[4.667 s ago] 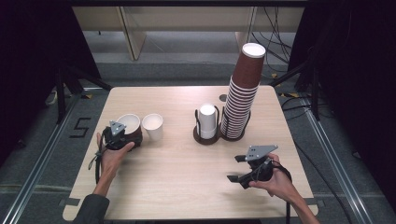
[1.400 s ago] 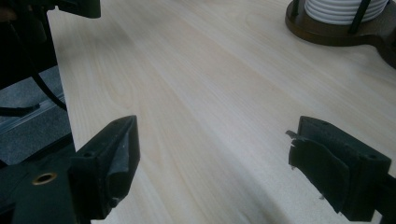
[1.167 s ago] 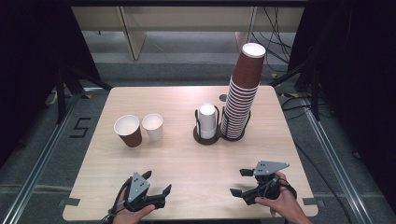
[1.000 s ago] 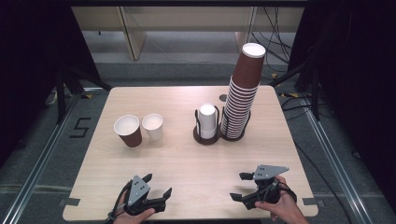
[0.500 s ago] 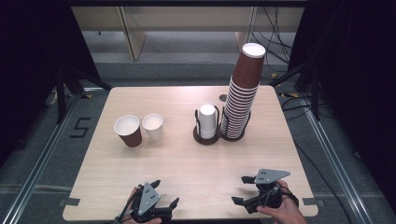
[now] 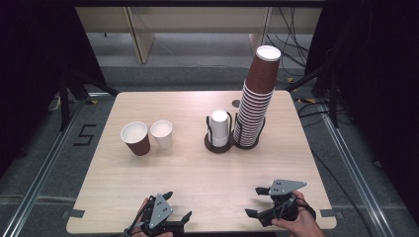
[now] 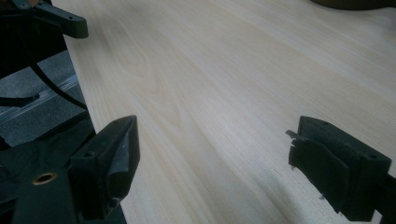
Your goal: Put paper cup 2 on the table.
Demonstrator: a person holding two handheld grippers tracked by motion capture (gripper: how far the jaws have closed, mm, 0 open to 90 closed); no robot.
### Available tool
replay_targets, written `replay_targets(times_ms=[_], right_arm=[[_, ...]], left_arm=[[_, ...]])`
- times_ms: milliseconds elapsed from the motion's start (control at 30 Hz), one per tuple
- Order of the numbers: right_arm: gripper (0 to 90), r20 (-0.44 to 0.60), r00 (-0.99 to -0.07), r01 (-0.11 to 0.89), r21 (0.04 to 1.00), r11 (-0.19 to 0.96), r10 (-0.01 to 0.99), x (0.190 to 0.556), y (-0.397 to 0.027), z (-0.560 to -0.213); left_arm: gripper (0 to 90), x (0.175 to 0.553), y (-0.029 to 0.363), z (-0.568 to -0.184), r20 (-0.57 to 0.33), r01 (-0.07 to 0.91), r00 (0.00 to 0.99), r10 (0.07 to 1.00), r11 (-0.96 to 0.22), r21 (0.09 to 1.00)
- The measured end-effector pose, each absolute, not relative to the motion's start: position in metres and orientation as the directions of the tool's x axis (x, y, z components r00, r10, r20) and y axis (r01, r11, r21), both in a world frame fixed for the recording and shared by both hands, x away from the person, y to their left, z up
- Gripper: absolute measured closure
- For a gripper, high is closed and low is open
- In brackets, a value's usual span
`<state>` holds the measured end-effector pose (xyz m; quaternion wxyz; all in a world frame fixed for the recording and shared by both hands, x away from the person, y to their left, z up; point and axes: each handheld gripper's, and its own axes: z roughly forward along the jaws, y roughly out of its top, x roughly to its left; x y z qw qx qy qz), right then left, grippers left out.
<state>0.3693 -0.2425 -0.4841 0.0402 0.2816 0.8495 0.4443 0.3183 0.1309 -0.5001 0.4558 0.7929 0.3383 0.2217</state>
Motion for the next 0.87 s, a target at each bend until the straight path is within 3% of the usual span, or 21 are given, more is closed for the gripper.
replay_targets(times_ms=[33,567,867], right_arm=[[15.7,0.179,-0.837,0.441,0.779,0.446,0.516,0.3692,-0.2422,-0.4844],[15.7,0.217,-0.843,0.459,0.768,0.447,0.492,0.3701,-0.2416,-0.4854],[15.8,0.17,-0.829,0.449,0.769,0.454,0.532,0.3703,-0.2426,-0.4864]], left_arm=[[14.6,0.3194,0.1333,-0.4993,0.076,0.329,0.676,0.733,-0.392,0.859],[14.6,0.3183,0.1311,-0.4996,0.048,0.332,0.677,0.735,-0.362,0.871],[14.6,0.3185,0.1298,-0.5006,0.032,0.338,0.674,0.738,-0.346,0.875]])
